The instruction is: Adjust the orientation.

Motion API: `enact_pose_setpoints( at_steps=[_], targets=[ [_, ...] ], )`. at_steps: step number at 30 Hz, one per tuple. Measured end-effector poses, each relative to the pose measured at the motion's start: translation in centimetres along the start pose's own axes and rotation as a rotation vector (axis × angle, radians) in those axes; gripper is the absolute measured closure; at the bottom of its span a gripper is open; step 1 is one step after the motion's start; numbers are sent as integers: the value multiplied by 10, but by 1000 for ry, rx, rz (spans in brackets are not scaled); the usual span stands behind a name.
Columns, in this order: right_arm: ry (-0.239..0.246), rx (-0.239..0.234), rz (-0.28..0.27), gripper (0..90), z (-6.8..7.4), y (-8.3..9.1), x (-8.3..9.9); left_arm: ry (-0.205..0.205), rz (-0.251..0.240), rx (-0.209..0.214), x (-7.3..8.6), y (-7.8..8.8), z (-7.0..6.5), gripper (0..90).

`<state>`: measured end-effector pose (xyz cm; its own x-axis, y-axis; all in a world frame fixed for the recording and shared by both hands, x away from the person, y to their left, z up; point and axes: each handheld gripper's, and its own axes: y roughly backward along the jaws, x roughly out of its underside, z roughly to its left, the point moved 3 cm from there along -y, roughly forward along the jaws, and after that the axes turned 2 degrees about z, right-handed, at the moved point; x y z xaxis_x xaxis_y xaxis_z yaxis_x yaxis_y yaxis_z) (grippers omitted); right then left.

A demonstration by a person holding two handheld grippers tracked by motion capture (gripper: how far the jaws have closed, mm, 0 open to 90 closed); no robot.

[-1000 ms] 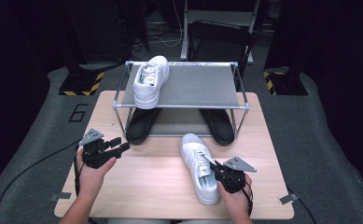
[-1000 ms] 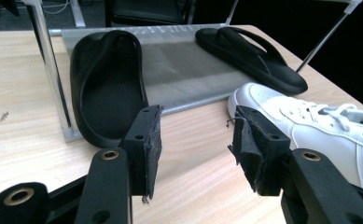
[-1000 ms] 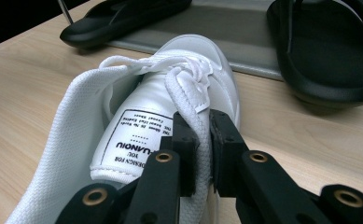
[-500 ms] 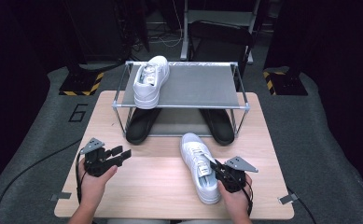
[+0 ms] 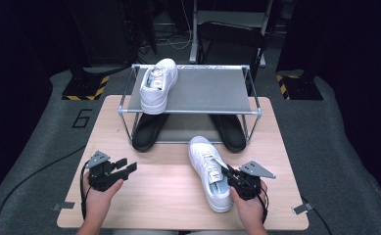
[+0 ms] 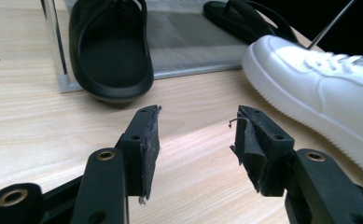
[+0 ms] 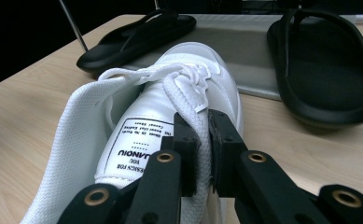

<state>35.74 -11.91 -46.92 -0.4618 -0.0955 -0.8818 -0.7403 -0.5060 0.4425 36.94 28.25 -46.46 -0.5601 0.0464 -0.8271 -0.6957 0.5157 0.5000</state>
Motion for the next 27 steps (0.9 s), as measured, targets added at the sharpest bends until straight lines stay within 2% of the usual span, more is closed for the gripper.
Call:
enact_pose_setpoints(
  at_steps=[4,9,19,21,22,26,27],
  targets=[
    [13,-7,0,826,2,6,-8,-2,9,-11,7,-5,0,483],
    [18,-29,1,826,3,15,-19,-43,27,-26,13,-9,0,482],
    [23,-75,-14,826,1,30,-44,-17,35,-5,24,-18,-1,480],
    [17,-83,-17,826,1,32,-50,-16,22,-11,26,-19,0,480],
    [22,-86,-17,826,0,33,-52,-13,36,-6,26,-18,0,480],
    [18,-89,-24,826,0,36,-61,-20,30,-19,29,-19,-1,480],
    [31,-90,-30,826,-1,37,-64,-22,35,-17,30,-19,-1,480]
  ],
)
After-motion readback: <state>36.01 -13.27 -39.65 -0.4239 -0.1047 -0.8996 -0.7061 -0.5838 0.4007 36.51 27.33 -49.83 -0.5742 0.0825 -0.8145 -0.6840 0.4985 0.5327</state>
